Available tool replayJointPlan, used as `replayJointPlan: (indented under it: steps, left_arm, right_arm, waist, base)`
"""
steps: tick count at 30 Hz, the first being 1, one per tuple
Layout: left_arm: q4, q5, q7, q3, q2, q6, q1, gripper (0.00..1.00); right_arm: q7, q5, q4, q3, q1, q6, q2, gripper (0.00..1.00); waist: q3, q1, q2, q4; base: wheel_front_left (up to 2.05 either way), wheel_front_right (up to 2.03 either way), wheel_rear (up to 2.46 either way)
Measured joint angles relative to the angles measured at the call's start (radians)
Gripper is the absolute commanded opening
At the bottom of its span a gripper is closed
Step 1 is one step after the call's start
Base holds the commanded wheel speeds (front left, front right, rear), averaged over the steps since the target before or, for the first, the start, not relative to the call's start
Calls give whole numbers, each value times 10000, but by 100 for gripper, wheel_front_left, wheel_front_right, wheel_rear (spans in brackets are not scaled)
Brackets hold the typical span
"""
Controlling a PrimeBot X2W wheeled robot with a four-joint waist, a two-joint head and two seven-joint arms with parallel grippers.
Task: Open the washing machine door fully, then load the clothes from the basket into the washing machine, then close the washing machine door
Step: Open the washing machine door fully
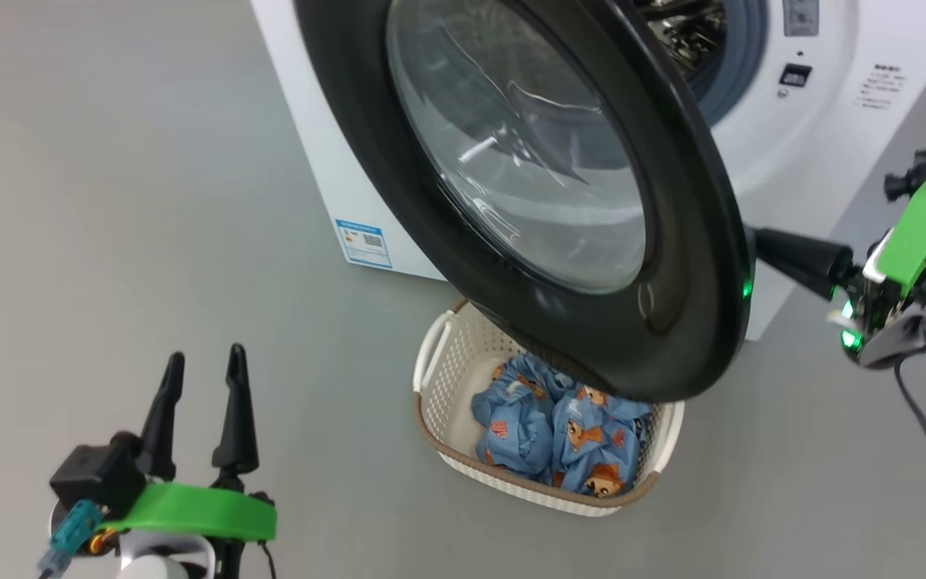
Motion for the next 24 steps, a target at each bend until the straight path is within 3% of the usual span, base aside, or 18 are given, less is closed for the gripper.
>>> replayJointPlan:
  steps: [24]
  left_arm:
    - [276, 324, 4, 198, 368, 194, 701, 100]
  right_arm:
    - [330, 272, -2034, 253, 2577, 0, 397, 0]
  waist:
    - [-1024, 0, 0, 1405]
  base:
    - [0, 0, 0]
